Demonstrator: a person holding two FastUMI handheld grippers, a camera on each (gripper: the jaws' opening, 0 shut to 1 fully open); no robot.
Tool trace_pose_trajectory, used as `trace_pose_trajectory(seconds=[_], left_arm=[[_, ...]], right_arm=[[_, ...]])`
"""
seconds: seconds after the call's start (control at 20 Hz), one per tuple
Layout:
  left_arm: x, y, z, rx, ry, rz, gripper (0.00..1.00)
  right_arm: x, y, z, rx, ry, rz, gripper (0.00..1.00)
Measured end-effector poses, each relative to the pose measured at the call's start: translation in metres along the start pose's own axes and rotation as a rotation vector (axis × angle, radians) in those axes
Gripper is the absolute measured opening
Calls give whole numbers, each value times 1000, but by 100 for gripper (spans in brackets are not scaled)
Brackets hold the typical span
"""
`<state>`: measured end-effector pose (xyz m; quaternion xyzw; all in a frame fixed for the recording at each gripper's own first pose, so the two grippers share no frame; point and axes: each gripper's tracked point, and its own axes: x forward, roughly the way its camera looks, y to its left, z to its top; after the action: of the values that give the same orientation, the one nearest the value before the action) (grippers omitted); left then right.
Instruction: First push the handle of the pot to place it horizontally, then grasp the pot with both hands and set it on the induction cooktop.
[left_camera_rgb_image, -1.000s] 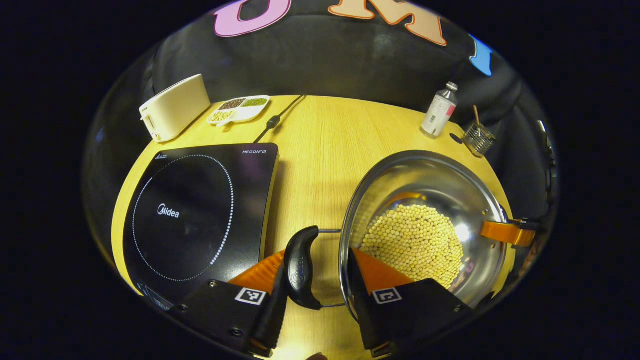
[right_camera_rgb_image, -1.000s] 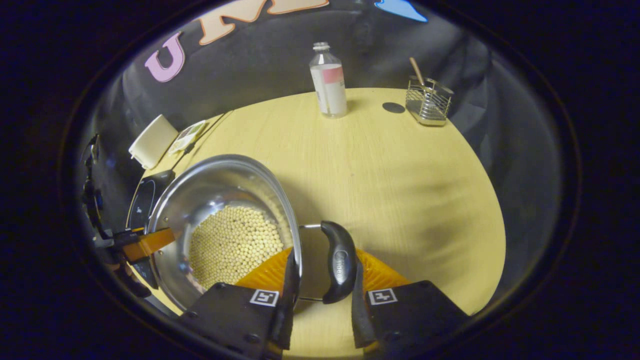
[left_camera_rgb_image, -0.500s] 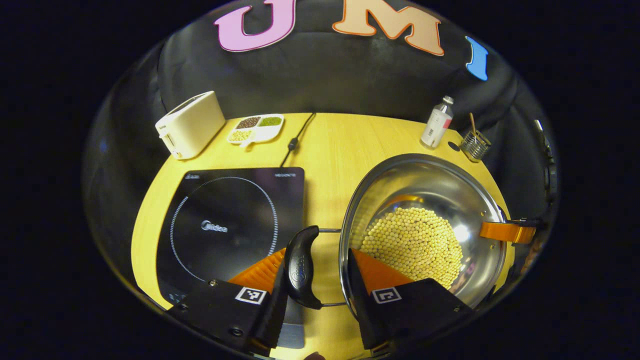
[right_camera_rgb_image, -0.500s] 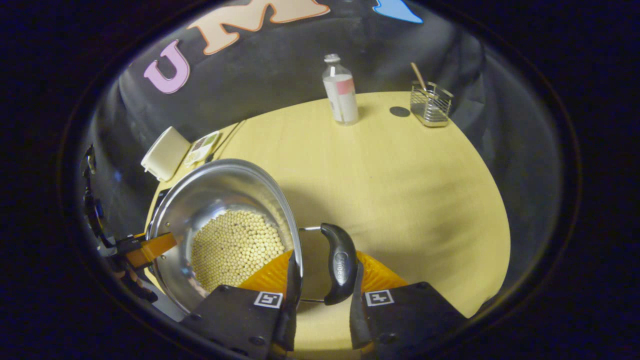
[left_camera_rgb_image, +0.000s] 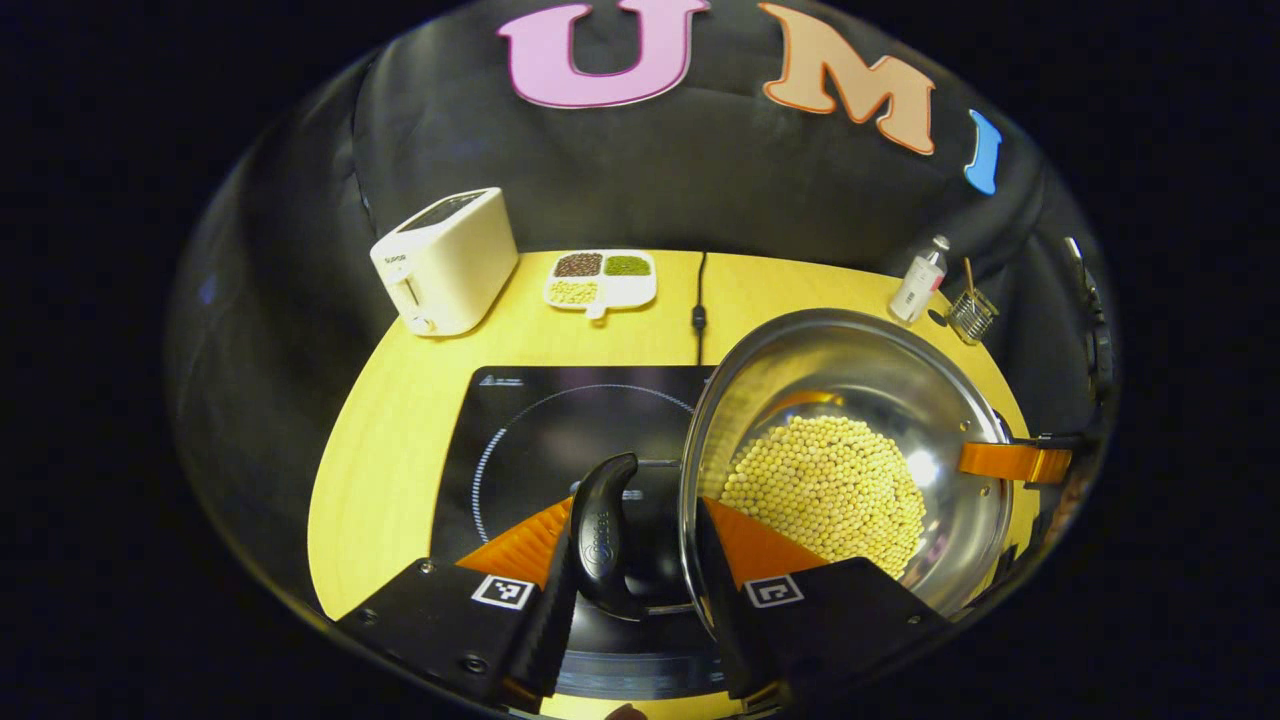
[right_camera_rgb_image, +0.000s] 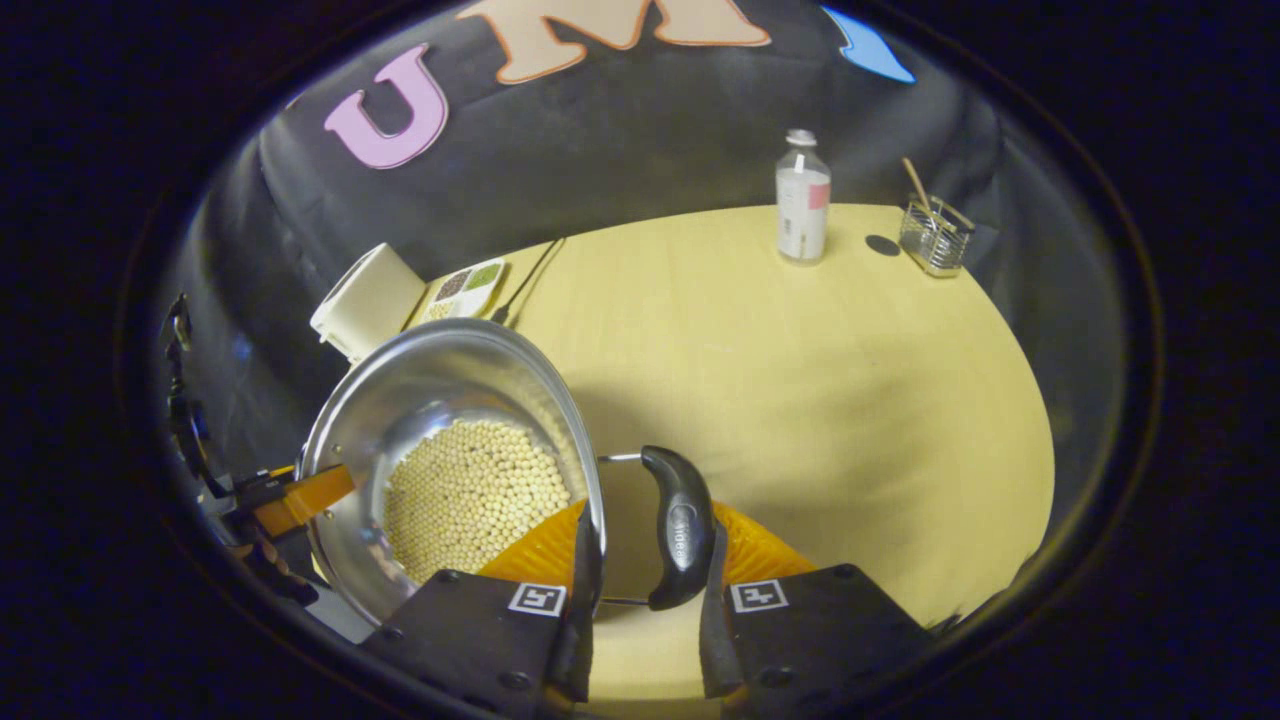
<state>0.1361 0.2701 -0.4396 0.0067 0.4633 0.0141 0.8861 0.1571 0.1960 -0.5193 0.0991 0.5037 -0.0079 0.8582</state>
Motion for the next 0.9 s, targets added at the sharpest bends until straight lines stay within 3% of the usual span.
trace_pose_trajectory(seconds=[0.35, 0.5, 0.7, 0.75, 0.8, 0.9], left_arm=[[10, 88, 1, 2, -9, -32, 62], [16, 105, -11, -29, 29, -42, 61], [17, 112, 3, -17, -42, -50, 62], [22, 115, 2, -9, -44, -49, 63], [25, 120, 2, 2, -45, -45, 63], [26, 123, 5, -2, -63, -49, 64]], right_arm=[[16, 88, -14, -10, 2, -44, 45], [23, 107, -21, -23, 17, -64, 45], [29, 120, -24, -15, 12, -63, 45], [31, 121, -24, -14, 12, -65, 40], [31, 123, -23, -14, 8, -66, 45], [31, 123, -23, -16, 12, -69, 39]])
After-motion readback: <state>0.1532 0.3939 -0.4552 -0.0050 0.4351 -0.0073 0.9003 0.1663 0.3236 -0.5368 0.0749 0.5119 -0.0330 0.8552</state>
